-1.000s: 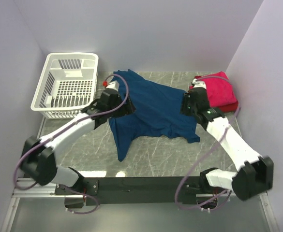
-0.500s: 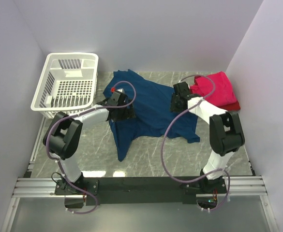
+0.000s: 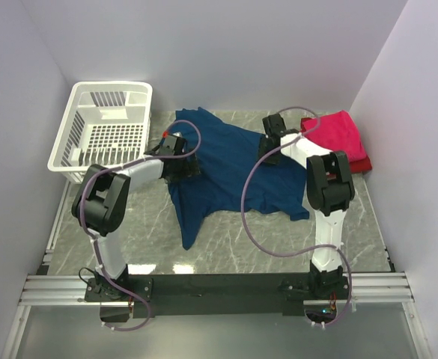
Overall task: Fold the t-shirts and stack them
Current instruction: Flatten the tshirt out
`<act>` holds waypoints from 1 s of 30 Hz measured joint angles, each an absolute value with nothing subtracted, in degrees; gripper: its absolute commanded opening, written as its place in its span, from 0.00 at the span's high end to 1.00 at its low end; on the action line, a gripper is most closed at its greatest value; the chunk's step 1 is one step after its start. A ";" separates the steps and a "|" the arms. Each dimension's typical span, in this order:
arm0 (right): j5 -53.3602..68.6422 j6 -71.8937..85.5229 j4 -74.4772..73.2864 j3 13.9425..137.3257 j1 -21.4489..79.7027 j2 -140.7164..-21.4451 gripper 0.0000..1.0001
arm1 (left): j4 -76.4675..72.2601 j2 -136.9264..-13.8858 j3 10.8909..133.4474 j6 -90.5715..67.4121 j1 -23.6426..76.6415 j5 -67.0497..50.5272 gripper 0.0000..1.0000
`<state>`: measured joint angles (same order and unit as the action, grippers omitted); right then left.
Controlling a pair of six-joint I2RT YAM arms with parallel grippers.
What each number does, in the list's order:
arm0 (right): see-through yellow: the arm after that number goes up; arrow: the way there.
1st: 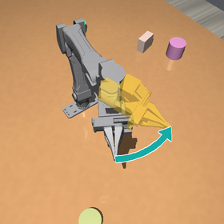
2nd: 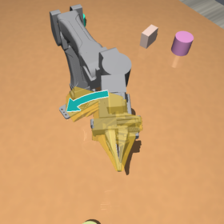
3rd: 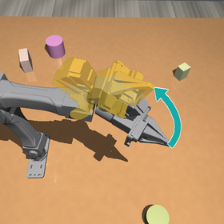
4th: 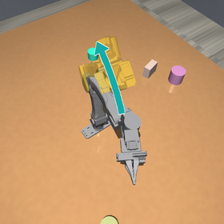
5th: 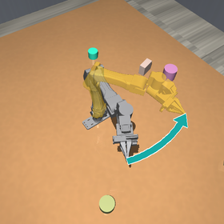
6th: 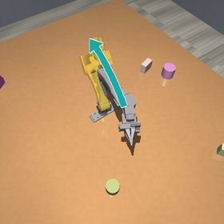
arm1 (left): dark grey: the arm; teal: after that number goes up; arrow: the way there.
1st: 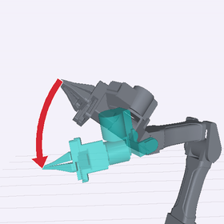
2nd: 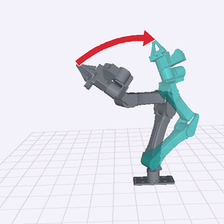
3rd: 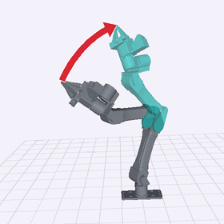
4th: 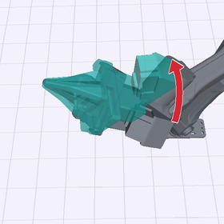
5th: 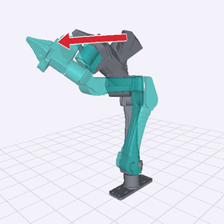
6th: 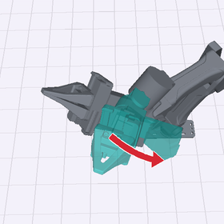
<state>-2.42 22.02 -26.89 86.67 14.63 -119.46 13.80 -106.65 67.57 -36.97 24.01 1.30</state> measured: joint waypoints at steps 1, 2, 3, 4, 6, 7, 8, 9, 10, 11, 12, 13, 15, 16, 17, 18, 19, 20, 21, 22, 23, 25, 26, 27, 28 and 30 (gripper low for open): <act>-2.20 22.02 -27.46 88.29 14.59 -120.33 0.53 | 13.78 -107.15 68.03 -36.73 23.70 1.30 0.08; -2.07 22.00 -28.14 90.24 14.59 -121.32 0.53 | 13.89 -107.77 68.64 -36.56 23.27 1.30 0.08; -2.02 22.00 -28.84 92.05 14.59 -122.26 0.53 | 13.98 -108.14 69.19 -36.42 23.03 1.21 0.08; -1.89 21.89 -29.54 94.59 14.59 -123.79 0.53 | 13.98 -108.49 69.78 -36.14 22.85 1.19 0.08; -1.78 21.61 -31.33 99.57 14.59 -126.72 0.53 | 14.06 -109.43 70.96 -35.62 22.39 1.10 0.08; -1.69 21.52 -31.88 101.95 14.57 -128.22 0.53 | 14.06 -109.93 71.48 -35.48 22.15 0.95 0.08; -1.52 21.37 -32.99 104.66 14.59 -129.86 0.53 | 14.17 -110.50 72.23 -35.24 21.80 0.69 0.08; -1.28 21.28 -34.09 107.46 14.57 -131.57 0.53 | 14.15 -110.85 72.75 -35.09 21.56 0.36 0.08; -1.02 21.17 -34.68 109.51 14.57 -132.99 0.53 | 14.17 -111.35 73.32 -34.94 21.26 0.10 0.08; -0.78 21.12 -35.94 112.31 14.57 -134.72 0.53 | 14.26 -111.77 74.00 -34.81 20.84 -0.27 0.08; -0.60 21.06 -37.15 115.20 14.57 -136.42 0.53 | 14.28 -112.16 74.54 -34.63 20.56 -0.43 0.08; -0.38 20.95 -38.19 117.71 14.57 -138.10 0.53 | 14.33 -112.66 75.18 -34.48 20.23 -0.62 0.08; 0.23 20.84 -40.45 122.98 14.52 -140.88 0.53 | 14.48 -113.67 76.58 -34.06 19.64 -1.06 0.08; 0.71 20.80 -41.28 125.27 14.50 -142.04 0.53 | 14.48 -114.37 77.45 -33.85 19.29 -1.26 0.08; 1.06 20.75 -41.67 126.74 14.48 -142.78 0.53 | 14.44 -114.74 77.93 -33.76 19.11 -1.48 0.08; 1.45 20.75 -42.04 128.29 14.48 -143.63 0.52 | 14.52 -115.13 78.56 -33.63 18.85 -1.69 0.08; 1.78 20.75 -42.35 129.29 14.46 -144.09 0.52 | 14.50 -115.48 79.02 -33.58 18.61 -1.89 0.08; 2.17 20.78 -42.76 130.30 14.46 -144.59 0.52 | 14.57 -115.85 79.55 -33.56 18.37 -2.17 0.08; 2.59 20.80 -43.03 131.04 14.46 -144.92 0.52 | 14.66 -116.20 80.14 -33.54 18.09 -2.48 0.08; 3.11 20.91 -43.29 132.14 14.46 -145.45 0.51 | 14.72 -116.64 80.66 -33.47 17.80 -2.79 0.08; 3.77 21.02 -43.62 133.64 14.46 -146.08 0.51 | 14.98 -117.19 81.52 -33.43 17.43 -3.22 0.08; 5.43 21.26 -43.35 136.75 14.44 -147.55 0.51 | 15.14 -118.26 83.05 -33.34 16.78 -3.68 0.08; 6.11 21.43 -42.96 137.84 14.41 -148.18 0.52 | 15.27 -118.83 83.85 -33.28 16.43 -3.81 0.08; 7.14 21.41 -42.11 138.41 14.41 -148.46 0.53 | 15.27 -119.24 84.49 -33.17 16.10 -3.86 0.08; 7.88 21.45 -41.47 138.26 14.39 -148.51 0.53 | 15.25 -119.52 84.84 -33.15 15.84 -3.84 0.08; 9.26 21.50 -38.61 135.85 14.39 -147.68 0.53 | 15.25 -119.63 84.99 -33.06 15.31 -3.81 0.08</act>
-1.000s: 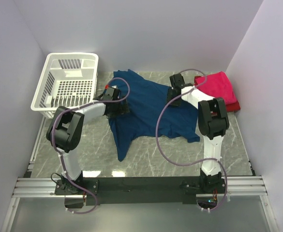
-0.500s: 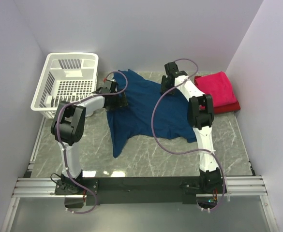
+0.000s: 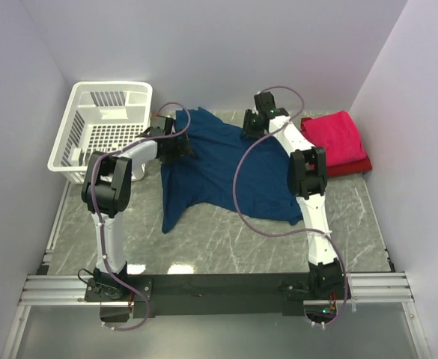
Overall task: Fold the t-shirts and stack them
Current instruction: Flatten the tshirt out
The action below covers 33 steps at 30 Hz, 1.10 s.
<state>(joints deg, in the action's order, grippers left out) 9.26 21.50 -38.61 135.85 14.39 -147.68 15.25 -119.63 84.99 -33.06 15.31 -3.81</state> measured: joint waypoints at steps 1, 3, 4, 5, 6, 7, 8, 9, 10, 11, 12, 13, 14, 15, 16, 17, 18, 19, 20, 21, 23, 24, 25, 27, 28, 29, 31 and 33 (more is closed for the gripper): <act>9.65 21.47 -36.45 132.94 14.39 -146.58 0.53 | 15.27 -119.63 84.99 -33.04 15.11 -3.75 0.08; 10.04 21.41 -32.82 124.99 14.39 -142.61 0.53 | 15.25 -119.63 84.99 -33.04 14.83 -3.55 0.08; 9.85 21.37 -31.05 120.31 14.39 -140.05 0.53 | 15.27 -119.61 84.99 -33.01 14.74 -3.38 0.08; 9.54 21.32 -30.02 116.66 14.39 -137.64 0.53 | 15.25 -119.61 84.97 -33.01 14.68 -3.14 0.08; 9.10 21.23 -29.15 112.57 14.39 -134.28 0.53 | 15.11 -119.57 84.84 -33.01 14.66 -3.03 0.08; 8.23 21.12 -28.40 108.88 14.39 -130.89 0.53 | 14.74 -119.37 84.44 -33.04 14.66 -2.90 0.08; 7.03 20.97 -27.70 105.56 14.39 -127.20 0.53 | 14.22 -118.98 83.70 -33.01 14.66 -2.68 0.08; 6.02 20.75 -27.38 103.09 14.39 -123.48 0.53 | 13.89 -118.48 82.87 -33.01 14.66 -2.50 0.08; 4.54 20.45 -26.68 100.92 14.37 -119.92 0.53 | 13.61 -117.84 81.95 -33.04 14.66 -2.26 0.08; 2.90 20.10 -26.04 99.07 14.37 -116.33 0.53 | 13.08 -116.95 80.55 -33.06 14.66 -2.04 0.08; 1.72 19.88 -25.71 97.80 14.33 -113.54 0.53 | 12.84 -116.09 79.33 -33.08 14.66 -1.83 0.08; 0.27 19.62 -24.91 96.14 14.24 -110.50 0.53 | 12.95 -115.28 78.35 -33.08 14.72 -1.63 0.08; -1.06 19.46 -23.83 94.21 14.11 -107.66 0.53 | 13.26 -114.78 77.78 -33.08 14.79 -1.41 0.08; -2.15 19.38 -23.07 92.49 13.85 -105.45 0.53 | 13.96 -114.39 77.49 -33.08 15.09 -0.43 0.08; -2.94 19.33 -22.48 90.59 13.43 -103.66 0.53 | 14.66 -114.08 77.45 -33.04 15.40 0.51 0.08; -3.62 19.35 -21.61 88.49 12.80 -102.30 0.53 | 15.20 -113.80 77.45 -33.01 15.77 1.54 0.08; -3.97 19.38 -21.19 86.70 12.10 -101.60 0.53 | 15.84 -113.45 77.45 -33.01 16.38 2.57 0.08; -4.29 19.38 -20.53 84.64 11.16 -101.36 0.53 | 16.40 -112.97 77.45 -33.04 17.08 3.51 0.08; -4.58 19.40 -19.99 82.63 10.33 -101.36 0.53 | 16.99 -112.42 77.45 -33.01 17.96 4.49 0.08; -4.86 19.42 -19.99 80.40 9.63 -101.47 0.53 | 17.52 -111.79 77.49 -33.04 19.18 5.69 0.08; -5.23 19.44 -20.36 76.29 8.36 -101.60 0.53 | 18.74 -111.00 78.46 -33.06 22.00 7.79 0.08; -5.50 19.46 -20.58 74.56 7.97 -101.60 0.53 | 19.20 -110.91 79.66 -33.06 24.05 8.78 0.08; -5.80 19.49 -20.97 73.36 7.86 -101.60 0.53 | 19.68 -110.91 80.97 -33.08 25.71 9.41 0.08; -6.44 19.70 -21.15 72.18 7.88 -101.65 0.53 | 20.38 -111.31 84.51 -33.06 29.61 9.93 0.08; -6.79 19.90 -21.04 71.99 7.88 -101.69 0.53 | 20.58 -111.61 86.54 -33.06 31.20 9.96 0.08; -7.05 20.05 -20.97 71.99 7.84 -101.82 0.53 | 20.51 -112.18 88.84 -33.04 32.86 9.93 0.08; -7.44 20.36 -20.56 71.99 7.81 -102.26 0.53 | 20.27 -113.69 93.45 -33.04 36.18 9.61 0.08; -7.92 20.64 -20.34 72.05 7.57 -103.46 0.53 | 19.55 -115.63 96.66 -33.04 38.15 8.80 0.08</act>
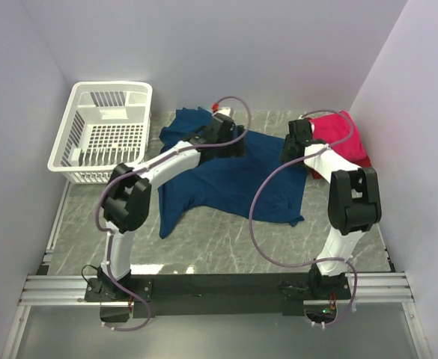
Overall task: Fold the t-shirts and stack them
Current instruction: Flatten the tshirt out
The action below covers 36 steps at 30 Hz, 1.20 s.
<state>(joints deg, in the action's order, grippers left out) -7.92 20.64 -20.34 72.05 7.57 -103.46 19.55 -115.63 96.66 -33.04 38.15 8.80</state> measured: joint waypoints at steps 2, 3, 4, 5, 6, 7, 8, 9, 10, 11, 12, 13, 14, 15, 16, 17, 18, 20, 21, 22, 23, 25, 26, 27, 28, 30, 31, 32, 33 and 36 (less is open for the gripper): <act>-8.21 20.91 -20.45 72.38 7.35 -105.49 0.54 | 18.98 -118.19 99.04 -33.10 39.51 7.60 0.08; -8.27 20.99 -20.71 72.82 7.27 -106.83 0.54 | 18.90 -119.13 99.31 -33.15 39.72 7.11 0.08; -8.32 21.10 -20.99 73.28 7.22 -108.03 0.55 | 18.81 -120.29 99.39 -33.23 39.83 6.57 0.08; -8.36 21.17 -21.34 74.00 7.18 -109.49 0.55 | 19.03 -121.40 99.39 -33.28 39.81 6.13 0.08; -8.38 21.19 -21.82 74.81 7.18 -110.85 0.55 | 19.27 -122.37 99.37 -33.43 39.70 5.85 0.08; -8.38 21.21 -22.37 75.68 7.18 -112.12 0.55 | 19.57 -123.46 99.35 -33.52 39.53 5.63 0.08; -8.43 21.23 -22.87 76.62 7.16 -113.23 0.55 | 19.77 -124.03 99.31 -33.61 39.42 5.37 0.08; -8.49 21.23 -23.53 77.62 7.14 -114.15 0.55 | 19.90 -124.55 99.18 -33.65 39.31 5.17 0.08; -8.54 21.28 -24.16 78.83 7.14 -114.74 0.55 | 20.05 -124.81 98.80 -33.67 39.13 4.86 0.08; -8.54 21.39 -24.71 79.96 7.14 -115.33 0.55 | 20.29 -124.81 98.56 -33.67 39.00 4.71 0.08; -8.54 21.39 -25.56 81.21 7.14 -115.79 0.55 | 20.49 -124.81 98.52 -33.69 38.92 4.49 0.08; -8.56 21.41 -26.52 82.96 7.11 -116.57 0.55 | 20.36 -124.81 98.48 -33.67 38.81 4.27 0.08; -8.56 21.39 -27.20 84.71 7.11 -117.56 0.55 | 20.18 -124.81 98.45 -33.69 38.81 4.16 0.08; -8.54 21.39 -28.03 86.50 7.11 -118.58 0.55 | 19.84 -124.81 98.28 -33.69 38.81 3.99 0.08; -8.56 21.39 -28.77 88.03 7.11 -119.57 0.55 | 19.73 -124.81 98.08 -33.71 38.83 3.86 0.08; -8.54 21.39 -29.39 89.06 7.11 -120.44 0.55 | 19.57 -124.84 97.80 -33.74 38.83 3.64 0.08; -8.51 21.37 -29.98 89.78 7.11 -121.21 0.55 | 19.59 -124.95 97.67 -33.80 38.83 3.27 0.08; -8.54 21.30 -31.14 90.74 7.11 -122.23 0.56 | 19.29 -125.56 97.69 -33.93 38.83 2.57 0.08; -8.34 21.21 -31.64 91.29 7.14 -122.32 0.57 | 19.40 -126.15 97.82 -34.06 38.83 2.31 0.08; -8.32 21.19 -32.08 91.61 7.14 -122.39 0.57 | 19.46 -126.93 98.39 -34.15 38.83 2.11 0.08; -8.29 21.19 -32.25 91.61 7.11 -122.39 0.57 | 19.62 -127.98 99.35 -34.22 38.87 1.91 0.08; -8.03 21.21 -31.68 90.85 7.09 -122.13 0.57 | 20.34 -130.23 102.15 -34.13 39.07 2.02 0.08; -7.49 21.28 -30.72 89.67 7.07 -121.23 0.57 | 20.53 -130.91 103.57 -34.13 39.24 1.89 0.08; -6.59 21.43 -29.74 87.92 6.94 -119.98 0.57 | 20.64 -131.39 104.77 -34.09 39.48 1.93 0.08; -5.78 21.61 -28.95 85.86 6.83 -118.26 0.58 | 20.67 -131.96 106.06 -34.02 39.81 1.89 0.08; -4.62 21.89 -28.77 82.67 6.46 -114.65 0.59 | 20.23 -132.53 107.63 -33.58 40.82 1.98 0.08; -4.23 22.02 -28.88 81.84 6.15 -112.81 0.59 | 19.99 -132.60 107.85 -33.43 41.23 1.98 0.08; -4.01 22.06 -28.82 81.60 5.89 -111.39 0.59 | 19.49 -132.60 107.92 -33.15 41.87 1.96 0.08; -4.03 22.06 -28.58 81.58 5.65 -109.86 0.59 | 19.11 -132.60 107.92 -32.95 42.39 1.93 0.08; -4.78 22.06 -27.62 81.28 5.17 -106.50 0.59 | 17.85 -132.73 107.92 -32.18 43.99 1.78 0.09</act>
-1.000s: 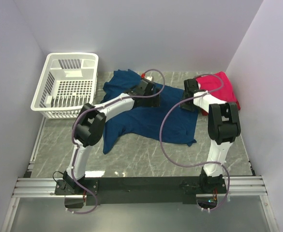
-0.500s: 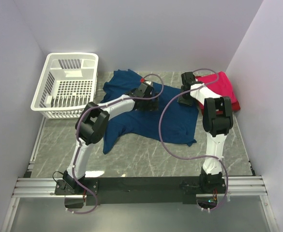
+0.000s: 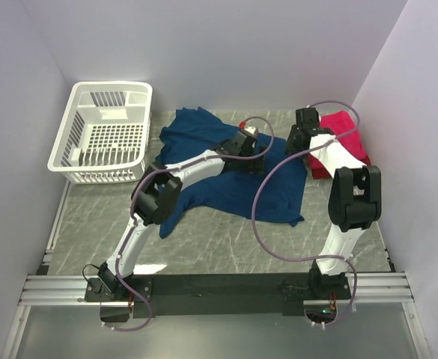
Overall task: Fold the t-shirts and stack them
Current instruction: Flatten the tshirt out
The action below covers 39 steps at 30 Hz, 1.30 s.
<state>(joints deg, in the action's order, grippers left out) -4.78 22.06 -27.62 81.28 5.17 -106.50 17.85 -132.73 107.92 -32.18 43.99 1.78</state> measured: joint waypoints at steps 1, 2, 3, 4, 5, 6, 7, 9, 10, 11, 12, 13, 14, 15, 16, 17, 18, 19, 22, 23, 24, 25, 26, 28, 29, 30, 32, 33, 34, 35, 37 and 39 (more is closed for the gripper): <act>-5.21 22.04 -27.35 81.10 4.93 -105.89 0.59 | 17.72 -132.84 107.98 -32.10 44.38 1.78 0.09; -5.48 22.04 -27.14 80.95 4.71 -105.73 0.59 | 17.65 -132.99 108.09 -32.05 44.82 1.78 0.09; -5.74 22.00 -27.05 80.88 4.60 -105.78 0.59 | 17.63 -133.12 108.14 -31.99 45.17 1.78 0.09; -6.09 22.00 -26.76 80.60 4.40 -106.04 0.59 | 17.72 -133.25 108.14 -31.92 45.52 1.80 0.09; -6.42 21.98 -26.74 80.27 4.16 -106.34 0.59 | 17.76 -133.34 108.14 -31.88 45.69 1.80 0.09; -6.68 21.93 -26.96 80.12 3.90 -106.76 0.59 | 17.72 -133.36 107.98 -31.86 45.87 1.93 0.09; -7.03 21.80 -27.03 80.14 3.62 -107.28 0.59 | 17.78 -133.36 107.83 -31.77 45.91 2.13 0.09; -7.84 21.52 -27.29 80.71 3.05 -108.64 0.59 | 17.10 -133.08 106.65 -31.42 45.91 2.94 0.08; -8.23 21.34 -27.55 81.30 2.85 -109.43 0.59 | 17.04 -132.77 105.49 -31.11 45.87 3.40 0.08; -8.73 21.15 -28.08 82.32 2.66 -110.56 0.59 | 16.88 -132.20 103.88 -30.94 45.84 4.14 0.08; -9.28 20.97 -28.49 83.53 2.55 -111.92 0.59 | 15.77 -131.22 101.82 -30.70 45.78 4.84 0.08; -9.80 20.73 -28.80 84.79 2.39 -113.23 0.59 | 15.77 -129.99 100.29 -30.65 45.69 5.37 0.08; -10.20 20.49 -29.04 86.04 2.31 -114.41 0.59 | 16.10 -128.53 98.45 -30.65 45.58 6.02 0.08; -10.59 20.21 -29.30 87.26 2.20 -115.68 0.59 | 16.08 -127.04 96.51 -30.65 45.45 6.44 0.08; -11.03 19.99 -29.65 88.36 2.20 -116.73 0.59 | 16.36 -125.60 94.76 -30.68 45.28 6.92 0.08; -11.44 19.81 -30.02 89.56 2.17 -117.75 0.59 | 16.45 -124.33 93.08 -30.74 45.08 7.31 0.08; -11.81 19.57 -30.41 90.70 2.15 -118.74 0.59 | 16.38 -123.20 91.46 -30.81 44.88 7.64 0.08; -12.23 19.33 -30.70 91.57 2.15 -119.55 0.59 | 16.62 -121.97 89.76 -30.87 44.58 7.94 0.07; -13.06 18.50 -31.53 93.30 2.09 -121.27 0.59 | 16.64 -119.13 85.25 -30.96 43.68 8.73 0.07; -13.17 18.24 -31.86 93.97 2.09 -121.86 0.60 | 16.58 -118.34 83.81 -31.00 43.38 8.95 0.07; -13.28 17.98 -32.21 94.72 2.09 -122.41 0.60 | 16.60 -117.45 82.43 -31.07 43.05 9.17 0.07; -13.26 17.69 -32.45 95.33 2.09 -122.96 0.61 | 16.73 -116.86 81.52 -31.09 42.87 9.39 0.07; -13.21 17.37 -32.84 95.96 2.09 -123.35 0.61 | 16.78 -116.18 80.64 -31.09 42.76 9.63 0.07; -12.99 16.80 -33.67 96.97 2.09 -123.96 0.62 | 16.82 -115.07 79.26 -31.11 42.68 10.24 0.07; -12.71 16.43 -33.93 97.36 2.09 -124.14 0.62 | 16.82 -114.54 78.72 -31.11 42.65 10.44 0.07; -12.40 15.97 -34.09 97.49 2.09 -124.14 0.62 | 16.71 -113.91 78.04 -31.14 42.46 10.61 0.07; -11.60 15.07 -34.17 97.51 2.09 -124.14 0.63 | 16.64 -112.68 76.84 -31.16 42.09 10.81 0.07; -11.11 14.59 -34.28 97.51 2.09 -124.16 0.63 | 16.53 -112.07 76.09 -31.20 41.71 10.83 0.07; -10.79 14.20 -34.37 97.51 2.09 -124.25 0.63 | 16.49 -111.39 75.35 -31.27 41.19 10.81 0.07; -10.28 13.72 -34.59 97.58 2.09 -124.40 0.63 | 16.32 -110.78 74.54 -31.31 40.49 10.81 0.07; -9.54 12.71 -35.53 98.61 2.09 -125.29 0.62 | 16.16 -109.40 72.82 -31.33 38.87 10.87 0.07; -8.88 11.86 -36.25 99.74 2.09 -126.61 0.63 | 16.08 -108.03 71.48 -31.33 37.36 11.09 0.07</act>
<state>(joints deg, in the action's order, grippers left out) -8.88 11.86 -36.25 99.74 2.09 -126.61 16.08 -108.03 71.48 -31.33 37.36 11.09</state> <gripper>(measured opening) 0.374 0.930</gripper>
